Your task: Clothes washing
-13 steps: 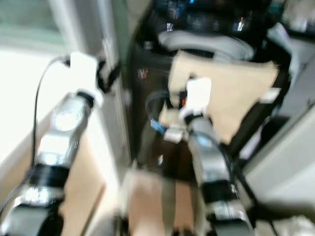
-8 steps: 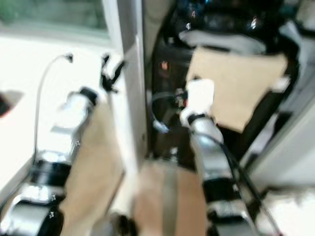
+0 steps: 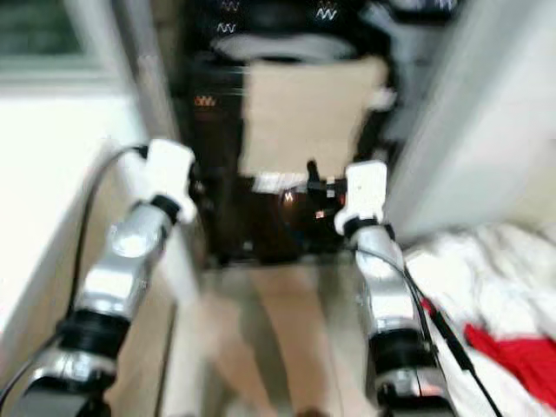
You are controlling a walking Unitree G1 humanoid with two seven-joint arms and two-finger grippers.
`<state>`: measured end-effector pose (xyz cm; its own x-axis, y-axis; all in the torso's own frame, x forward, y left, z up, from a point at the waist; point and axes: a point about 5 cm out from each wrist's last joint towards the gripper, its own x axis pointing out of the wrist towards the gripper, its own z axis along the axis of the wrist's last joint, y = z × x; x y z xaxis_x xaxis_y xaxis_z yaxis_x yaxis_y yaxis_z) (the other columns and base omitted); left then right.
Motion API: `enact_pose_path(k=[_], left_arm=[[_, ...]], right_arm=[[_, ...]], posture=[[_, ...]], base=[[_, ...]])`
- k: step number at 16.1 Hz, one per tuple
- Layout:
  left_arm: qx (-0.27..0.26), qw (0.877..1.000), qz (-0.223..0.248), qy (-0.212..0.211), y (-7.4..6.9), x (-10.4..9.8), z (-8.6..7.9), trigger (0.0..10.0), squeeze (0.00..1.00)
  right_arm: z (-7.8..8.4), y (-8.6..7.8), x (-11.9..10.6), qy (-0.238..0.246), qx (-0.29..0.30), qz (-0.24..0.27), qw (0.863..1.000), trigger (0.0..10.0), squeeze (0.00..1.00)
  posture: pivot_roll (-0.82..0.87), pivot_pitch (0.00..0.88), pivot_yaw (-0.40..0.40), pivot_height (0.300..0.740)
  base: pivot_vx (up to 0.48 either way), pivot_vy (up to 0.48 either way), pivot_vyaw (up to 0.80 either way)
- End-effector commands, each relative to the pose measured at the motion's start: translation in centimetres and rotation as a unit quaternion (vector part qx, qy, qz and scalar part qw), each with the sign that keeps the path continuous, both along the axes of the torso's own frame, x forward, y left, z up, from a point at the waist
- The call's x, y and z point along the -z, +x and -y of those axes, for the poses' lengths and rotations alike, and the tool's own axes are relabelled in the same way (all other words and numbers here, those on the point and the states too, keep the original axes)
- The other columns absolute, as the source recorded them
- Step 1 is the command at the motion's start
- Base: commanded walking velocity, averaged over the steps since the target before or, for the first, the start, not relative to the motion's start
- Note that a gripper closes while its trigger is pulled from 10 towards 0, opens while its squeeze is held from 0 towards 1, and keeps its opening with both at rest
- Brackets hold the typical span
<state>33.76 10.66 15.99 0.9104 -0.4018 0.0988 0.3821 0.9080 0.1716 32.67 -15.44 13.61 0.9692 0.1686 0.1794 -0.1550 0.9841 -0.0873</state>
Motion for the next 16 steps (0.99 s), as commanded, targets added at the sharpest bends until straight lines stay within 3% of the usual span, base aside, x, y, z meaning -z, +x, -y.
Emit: enact_pose_path(k=[1, 3, 5, 7, 8, 9, 14, 16], left_arm=[[0.003, 1.000, 0.007, 0.002, -0.1, -0.2, -0.1, 10.0, 0.00], [0.002, 1.000, -0.007, -0.008, -0.3, 0.7, 0.1, 10.0, 0.00], [-0.041, 0.997, -0.053, -0.044, -0.2, 2.9, -1.2, 10.0, 0.00], [-0.075, 0.991, -0.099, -0.055, -1.1, 5.5, -3.0, 10.0, 0.00], [-0.076, 0.990, -0.101, -0.056, -1.1, 5.6, -3.0, 10.0, 0.00], [-0.058, 0.992, -0.106, -0.040, -1.7, 6.2, -2.4, 10.0, 0.00], [-0.012, 0.996, -0.085, 0.002, -1.6, 6.2, -0.8, 10.0, 0.00], [0.007, 0.998, -0.066, -0.001, -1.3, 5.5, -0.1, 10.0, 0.00]], right_arm=[[0.1, -0.1, 0.0, -0.007, 0.004, 0.007, 1.000, 10.0, 0.00], [0.5, -0.1, -0.1, -0.014, 0.022, 0.016, 1.000, 10.0, 0.00], [2.2, -0.5, 0.5, 0.004, 0.072, 0.011, 0.997, 10.0, 0.00], [4.6, -2.2, 2.0, 0.012, 0.121, -0.006, 0.993, 10.0, 0.00], [4.8, -2.3, 2.1, 0.011, 0.124, -0.007, 0.992, 10.0, 0.00], [5.6, -3.5, 3.1, 0.004, 0.138, -0.020, 0.990, 10.0, 0.00], [5.0, -3.8, 3.7, 0.001, 0.132, -0.024, 0.991, 10.0, 0.00], [4.6, -3.6, 3.5, 0.000, 0.123, -0.019, 0.992, 10.0, 0.00]], posture=[[-0.06, 0.000, 0.011, 0.740], [-0.06, 0.000, 0.010, 0.740], [-0.06, 0.000, 0.009, 0.740], [-0.06, 0.000, 0.009, 0.740], [-0.06, 0.000, 0.009, 0.740], [-0.07, 0.000, 0.015, 0.740], [-0.09, 0.000, 0.034, 0.740], [-0.09, 0.000, 0.039, 0.740]], base=[[0.000, 0.000, -0.64], [0.000, 0.000, -0.64], [0.000, 0.000, -0.63], [0.000, 0.000, -0.64], [0.000, 0.000, -0.63], [0.000, 0.000, -0.63], [0.000, 0.000, -0.64], [0.276, -0.390, -0.64]])
